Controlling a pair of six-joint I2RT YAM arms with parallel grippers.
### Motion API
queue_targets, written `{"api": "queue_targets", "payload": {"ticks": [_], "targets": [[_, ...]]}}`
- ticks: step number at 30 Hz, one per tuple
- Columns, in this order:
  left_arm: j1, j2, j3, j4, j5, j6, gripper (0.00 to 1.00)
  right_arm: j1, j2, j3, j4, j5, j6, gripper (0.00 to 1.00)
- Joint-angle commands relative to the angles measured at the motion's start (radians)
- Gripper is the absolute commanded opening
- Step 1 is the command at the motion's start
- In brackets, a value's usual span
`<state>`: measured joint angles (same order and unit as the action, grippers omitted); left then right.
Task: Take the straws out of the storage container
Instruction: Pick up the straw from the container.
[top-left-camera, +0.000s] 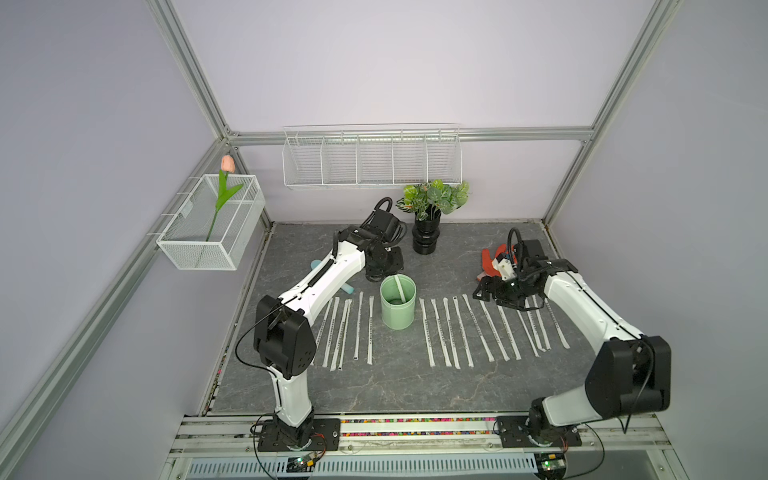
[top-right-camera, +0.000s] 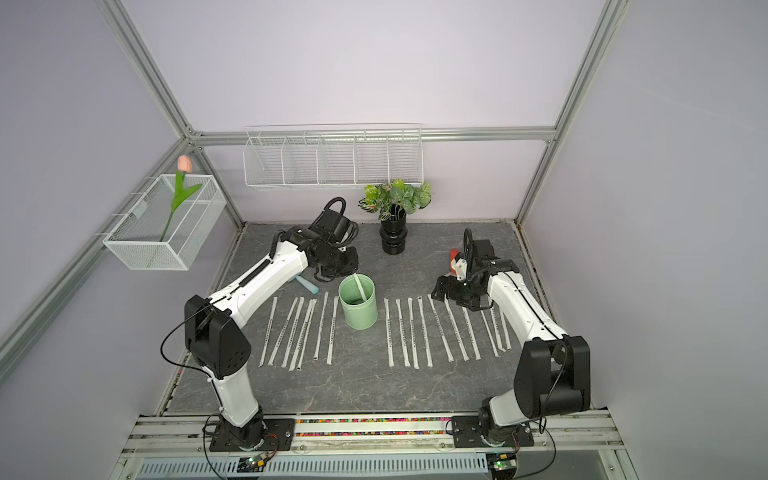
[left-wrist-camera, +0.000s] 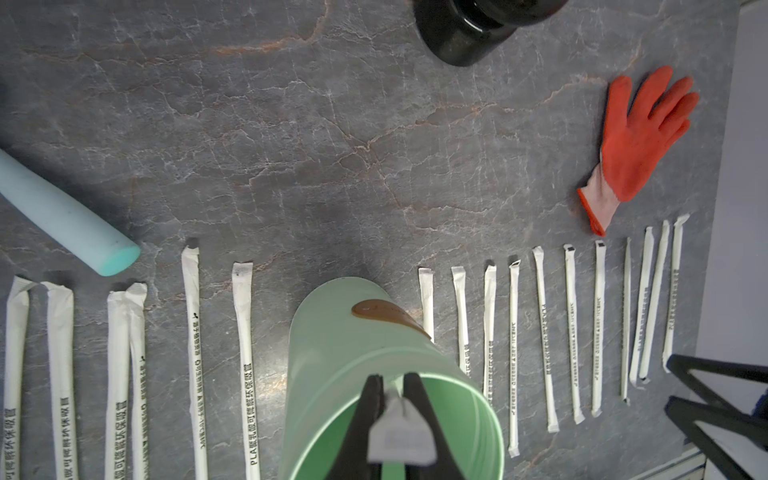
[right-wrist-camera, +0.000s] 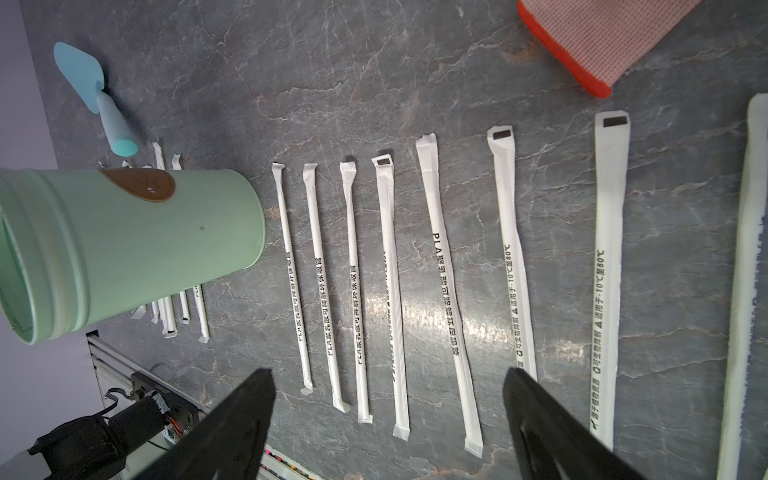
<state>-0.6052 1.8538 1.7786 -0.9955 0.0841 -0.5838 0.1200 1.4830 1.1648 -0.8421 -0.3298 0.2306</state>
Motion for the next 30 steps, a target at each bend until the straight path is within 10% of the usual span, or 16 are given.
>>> {"api": "queue_targets", "payload": {"ticks": [1,30], "targets": [[-0.007,0.012,0.039,-0.017,0.001,0.006,0.09,-0.006,-0.022,-0.020,-0.011,0.003,-0.019,0.89],[-0.021,-0.117,0.437,-0.432,-0.085,0.160,0.06,-0.007,-0.050,-0.005,0.012,-0.043,0.008,0.89]]}}
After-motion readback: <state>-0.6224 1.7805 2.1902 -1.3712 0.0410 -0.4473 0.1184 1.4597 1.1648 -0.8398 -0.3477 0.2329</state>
